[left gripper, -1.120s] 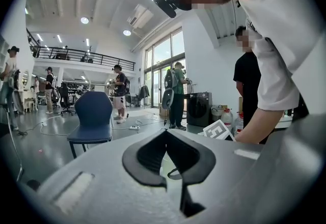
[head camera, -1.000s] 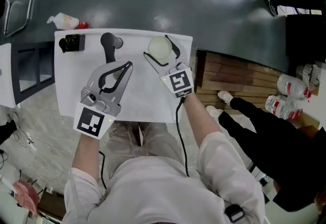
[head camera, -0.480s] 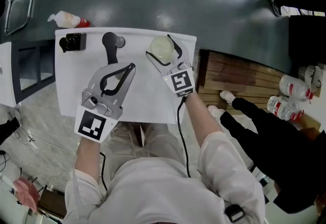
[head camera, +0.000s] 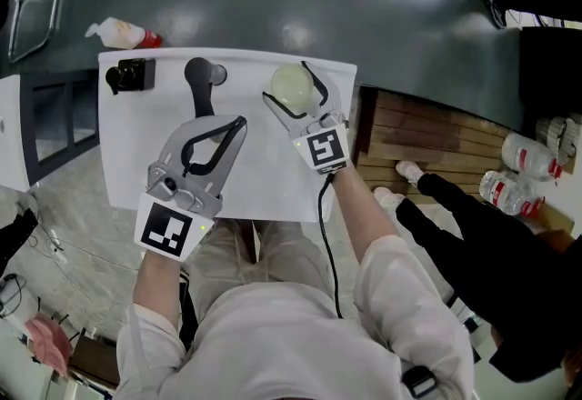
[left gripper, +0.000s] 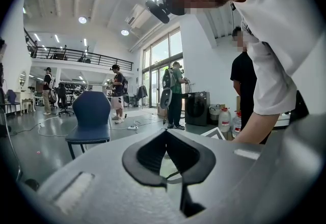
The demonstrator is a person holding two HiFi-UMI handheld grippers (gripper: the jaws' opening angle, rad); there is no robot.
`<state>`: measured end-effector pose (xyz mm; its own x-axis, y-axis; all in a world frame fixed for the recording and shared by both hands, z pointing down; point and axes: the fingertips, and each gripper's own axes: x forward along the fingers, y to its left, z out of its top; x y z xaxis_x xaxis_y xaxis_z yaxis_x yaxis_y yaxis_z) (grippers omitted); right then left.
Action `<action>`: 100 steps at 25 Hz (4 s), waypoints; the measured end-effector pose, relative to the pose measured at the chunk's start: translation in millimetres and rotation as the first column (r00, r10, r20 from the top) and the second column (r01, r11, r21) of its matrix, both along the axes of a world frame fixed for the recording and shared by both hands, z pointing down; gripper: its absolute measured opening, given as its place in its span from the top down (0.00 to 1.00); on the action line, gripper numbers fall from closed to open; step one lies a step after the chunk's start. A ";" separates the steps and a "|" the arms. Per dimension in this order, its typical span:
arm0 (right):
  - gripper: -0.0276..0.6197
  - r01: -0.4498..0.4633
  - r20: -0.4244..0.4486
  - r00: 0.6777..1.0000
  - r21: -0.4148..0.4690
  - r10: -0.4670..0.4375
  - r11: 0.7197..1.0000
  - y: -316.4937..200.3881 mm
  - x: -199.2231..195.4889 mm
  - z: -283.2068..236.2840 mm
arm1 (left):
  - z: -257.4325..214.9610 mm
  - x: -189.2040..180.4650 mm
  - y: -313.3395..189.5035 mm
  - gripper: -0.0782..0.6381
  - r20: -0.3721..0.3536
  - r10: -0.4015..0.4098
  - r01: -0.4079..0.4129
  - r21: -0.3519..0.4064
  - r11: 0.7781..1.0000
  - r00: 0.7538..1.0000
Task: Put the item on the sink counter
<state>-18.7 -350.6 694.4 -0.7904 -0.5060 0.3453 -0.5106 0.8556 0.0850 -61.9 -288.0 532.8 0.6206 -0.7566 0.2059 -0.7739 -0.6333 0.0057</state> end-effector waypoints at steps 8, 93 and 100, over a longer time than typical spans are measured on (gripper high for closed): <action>0.36 -0.005 0.001 1.000 0.018 0.005 1.000 0.2 0.1 -0.1 | 0.3 -0.1 0.8 0.88 0.002 0.010 -0.010 -0.003 1.000 1.000; 0.50 -0.152 0.125 0.984 0.218 0.127 0.964 115.9 74.7 -320.9 | -180.1 27.6 76.1 0.88 0.007 0.119 -0.118 0.180 0.977 0.993; 0.52 -0.179 0.111 0.981 0.229 0.157 0.957 137.4 94.4 -330.1 | -184.7 30.4 89.5 0.88 0.006 0.129 -0.128 0.178 0.976 0.992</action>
